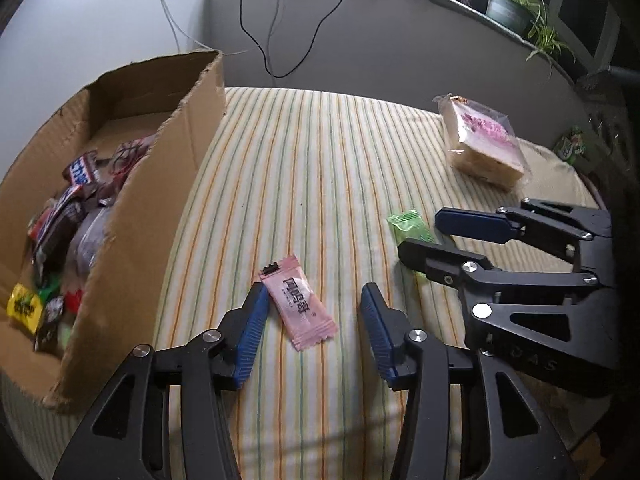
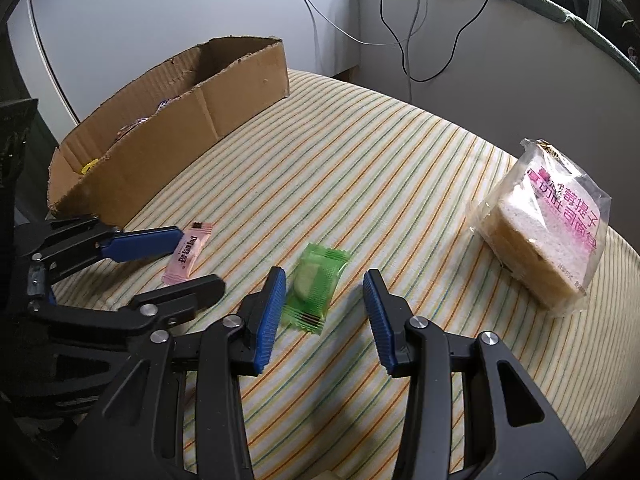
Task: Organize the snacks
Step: 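Grasp the light green candy with the right tool while the left tool grasps the pink candy, then carry the green and pink candies into the box and open both tools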
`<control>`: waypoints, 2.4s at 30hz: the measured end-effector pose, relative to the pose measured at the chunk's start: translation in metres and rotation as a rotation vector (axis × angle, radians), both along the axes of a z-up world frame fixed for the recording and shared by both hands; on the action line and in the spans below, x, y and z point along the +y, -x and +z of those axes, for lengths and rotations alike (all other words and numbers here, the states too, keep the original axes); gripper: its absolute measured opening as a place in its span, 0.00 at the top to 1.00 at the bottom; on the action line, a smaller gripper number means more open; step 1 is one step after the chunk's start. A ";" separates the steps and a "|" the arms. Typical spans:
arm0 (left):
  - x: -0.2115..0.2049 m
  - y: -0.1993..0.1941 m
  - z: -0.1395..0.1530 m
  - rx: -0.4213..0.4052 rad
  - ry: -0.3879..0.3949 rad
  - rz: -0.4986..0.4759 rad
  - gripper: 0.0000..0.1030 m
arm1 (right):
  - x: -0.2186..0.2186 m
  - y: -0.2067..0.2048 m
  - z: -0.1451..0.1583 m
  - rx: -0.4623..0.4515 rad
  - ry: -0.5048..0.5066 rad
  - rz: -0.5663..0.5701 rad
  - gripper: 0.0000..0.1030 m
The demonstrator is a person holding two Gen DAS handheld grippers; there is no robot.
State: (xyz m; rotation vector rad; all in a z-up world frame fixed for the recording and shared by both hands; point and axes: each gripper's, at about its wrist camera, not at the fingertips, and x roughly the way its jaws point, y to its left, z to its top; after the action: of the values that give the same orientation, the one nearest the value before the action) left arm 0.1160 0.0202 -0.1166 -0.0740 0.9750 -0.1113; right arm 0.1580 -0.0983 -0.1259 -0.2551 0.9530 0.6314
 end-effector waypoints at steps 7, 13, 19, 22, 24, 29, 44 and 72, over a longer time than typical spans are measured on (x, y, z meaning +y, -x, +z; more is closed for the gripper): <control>-0.006 0.003 -0.005 -0.030 -0.029 -0.033 0.77 | -0.002 -0.001 0.000 -0.021 0.019 -0.016 0.78; -0.008 0.005 -0.007 -0.038 -0.038 -0.041 0.82 | -0.007 0.001 0.001 -0.022 0.019 -0.025 0.79; -0.003 0.015 0.006 -0.063 -0.014 -0.036 0.82 | -0.016 0.007 0.014 -0.040 -0.008 -0.052 0.79; 0.002 0.020 0.016 -0.085 0.000 -0.035 0.82 | -0.017 0.011 0.024 -0.057 -0.015 -0.056 0.79; 0.006 0.024 0.024 -0.102 0.010 -0.036 0.82 | -0.016 0.013 0.030 -0.068 -0.018 -0.057 0.79; 0.021 0.032 0.042 -0.144 0.027 -0.016 0.82 | -0.008 0.018 0.051 -0.105 -0.028 -0.053 0.79; 0.086 0.044 0.074 -0.244 0.028 0.074 0.82 | 0.070 0.021 0.081 -0.156 -0.048 0.028 0.79; 0.159 0.029 0.066 -0.244 0.036 0.182 0.82 | 0.177 0.004 0.074 -0.138 -0.063 0.103 0.79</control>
State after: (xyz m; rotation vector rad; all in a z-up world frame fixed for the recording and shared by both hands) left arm 0.0865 0.1795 -0.0509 -0.1775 0.7189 0.0299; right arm 0.1535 0.0792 -0.0523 -0.2890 0.7896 0.7277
